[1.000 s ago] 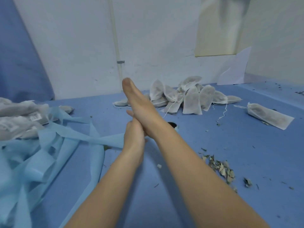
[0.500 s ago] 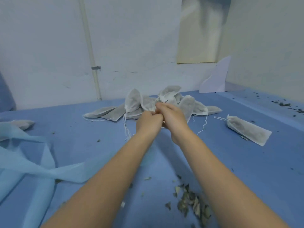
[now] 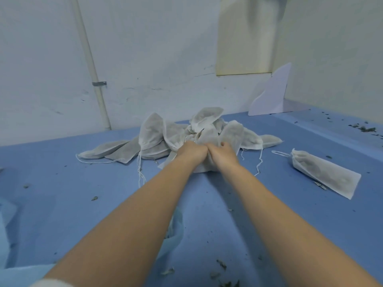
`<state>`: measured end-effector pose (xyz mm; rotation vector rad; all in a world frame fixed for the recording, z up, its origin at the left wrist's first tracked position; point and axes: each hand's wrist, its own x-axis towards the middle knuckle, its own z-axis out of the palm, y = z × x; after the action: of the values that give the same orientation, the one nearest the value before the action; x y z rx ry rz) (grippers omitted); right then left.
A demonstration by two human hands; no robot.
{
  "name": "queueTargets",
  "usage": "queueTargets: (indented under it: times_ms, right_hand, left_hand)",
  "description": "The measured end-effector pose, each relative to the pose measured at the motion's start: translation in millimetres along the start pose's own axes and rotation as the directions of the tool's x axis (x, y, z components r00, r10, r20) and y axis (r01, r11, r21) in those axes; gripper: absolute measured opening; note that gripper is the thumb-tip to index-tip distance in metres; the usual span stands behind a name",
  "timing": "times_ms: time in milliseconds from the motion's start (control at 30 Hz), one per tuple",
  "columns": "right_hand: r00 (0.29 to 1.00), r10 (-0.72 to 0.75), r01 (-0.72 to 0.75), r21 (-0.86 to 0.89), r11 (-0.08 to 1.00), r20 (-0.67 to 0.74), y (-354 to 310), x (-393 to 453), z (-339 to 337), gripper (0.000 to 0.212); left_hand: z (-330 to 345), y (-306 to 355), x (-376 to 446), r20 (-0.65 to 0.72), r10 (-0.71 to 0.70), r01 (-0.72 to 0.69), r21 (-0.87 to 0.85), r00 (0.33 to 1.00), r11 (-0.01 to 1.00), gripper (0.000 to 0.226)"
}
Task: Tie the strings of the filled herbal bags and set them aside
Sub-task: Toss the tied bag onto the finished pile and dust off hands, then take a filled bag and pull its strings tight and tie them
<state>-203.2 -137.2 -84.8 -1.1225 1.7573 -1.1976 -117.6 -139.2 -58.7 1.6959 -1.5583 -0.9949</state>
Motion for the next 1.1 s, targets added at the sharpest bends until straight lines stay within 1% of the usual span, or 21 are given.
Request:
queueTargets:
  times_ms: [67, 100, 200, 300, 367, 433, 467, 500, 533, 567, 600, 633, 700, 733, 800, 833, 867, 900, 967, 1033, 1100]
  right_hand:
    - [0.999, 0.027, -0.028, 0.051, 0.998, 0.028, 5, -1, -1, 0.029]
    - [0.999, 0.026, -0.028, 0.073, 0.997, 0.03, 7, -2, -3, 0.025]
    - [1.0, -0.002, 0.001, 0.188, 0.982, 0.003, 10, -9, -8, 0.025]
    - [0.999, -0.024, 0.033, 0.259, 0.965, -0.036, 9, -23, -16, 0.013]
    - [0.999, -0.042, 0.048, 0.274, 0.96, -0.03, 7, -38, -26, 0.014]
    - [0.998, -0.058, 0.053, 0.33, 0.943, 0.007, 5, -53, -35, 0.024]
    - [0.997, -0.075, 0.062, 0.354, 0.933, 0.022, 5, -62, -40, 0.024]
    - [0.995, -0.098, 0.077, 0.37, 0.926, 0.038, 5, -72, -44, 0.023]
    - [0.99, -0.127, 0.097, 0.379, 0.92, 0.056, 5, -81, -48, 0.02]
    - [0.984, -0.16, 0.119, 0.38, 0.917, 0.078, 5, -92, -53, 0.018]
    - [0.977, -0.191, 0.145, 0.362, 0.921, 0.095, 5, -103, -57, 0.018]
    - [0.971, -0.219, 0.182, 0.306, 0.935, 0.091, 6, -112, -62, 0.02]
    - [0.957, -0.289, 0.286, 0.126, 0.95, 0.0, 9, -129, -71, 0.023]
    - [0.94, -0.333, 0.337, 0.069, 0.939, -0.074, 12, -136, -75, 0.021]
    - [0.883, -0.434, 0.452, 0.079, 0.888, -0.179, 16, -149, -81, 0.015]
    - [0.85, -0.497, 0.516, 0.078, 0.853, -0.176, 19, -158, -83, 0.015]
    - [0.816, -0.563, 0.572, 0.045, 0.819, -0.133, 20, -162, -85, 0.02]
    - [0.791, -0.608, 0.609, -0.005, 0.793, -0.064, 22, -168, -84, 0.026]
    - [0.758, -0.65, 0.651, -0.126, 0.748, 0.058, 27, -176, -81, 0.026]
    - [0.759, -0.644, 0.65, -0.165, 0.742, 0.093, 35, -182, -76, 0.022]
    - [0.803, -0.583, 0.594, -0.093, 0.799, 0.123, 42, -188, -71, 0.015]
  left_hand:
    - [2, 0, 1, 0.031, -0.006, 0.008, -0.057, 1.0, 0.998, 0.035]
    - [2, 0, 0, 0.039, 0.002, 0.001, -0.075, 0.999, 0.997, 0.036]
    - [3, 3, -6, 0.03, 0.047, -0.045, -0.066, 0.998, 0.997, 0.043]
    - [0, 7, -17, 0.022, 0.086, -0.084, -0.049, 0.996, 0.995, 0.031]
    - [-3, 11, -31, 0.047, 0.11, -0.107, -0.058, 0.993, 0.993, 0.032]
    - [-7, 14, -50, 0.096, 0.137, -0.127, -0.11, 0.986, 0.986, 0.048]
    - [-9, 15, -60, 0.109, 0.16, -0.147, -0.12, 0.981, 0.982, 0.054]
    - [-11, 16, -68, 0.113, 0.188, -0.176, -0.111, 0.976, 0.978, 0.055]
    - [-12, 15, -77, 0.11, 0.215, -0.206, -0.093, 0.97, 0.974, 0.049]
    - [-14, 13, -85, 0.089, 0.249, -0.242, -0.078, 0.965, 0.967, 0.035]
    - [-17, 11, -93, 0.058, 0.275, -0.271, -0.056, 0.96, 0.961, 0.017]
    - [-19, 9, -100, 0.022, 0.301, -0.3, -0.016, 0.953, 0.954, 0.01]
    - [-26, 1, -118, -0.044, 0.351, -0.346, 0.096, 0.935, 0.933, 0.025]
    - [-30, -4, -127, -0.062, 0.37, -0.358, 0.149, 0.927, 0.922, 0.026]
    - [-39, -14, -144, -0.062, 0.368, -0.348, 0.214, 0.928, 0.913, 0.022]
    - [-44, -20, -154, -0.06, 0.361, -0.337, 0.244, 0.931, 0.909, 0.023]
    - [-46, -25, -160, -0.051, 0.352, -0.328, 0.265, 0.934, 0.907, 0.028]
    - [-49, -30, -169, -0.053, 0.348, -0.32, 0.282, 0.936, 0.905, 0.03]
    - [-53, -40, -184, -0.081, 0.357, -0.322, 0.28, 0.931, 0.904, 0.028]
    - [-57, -51, -198, -0.103, 0.352, -0.31, 0.29, 0.93, 0.905, 0.026]
    - [-60, -63, -208, -0.11, 0.34, -0.288, 0.333, 0.934, 0.898, 0.027]
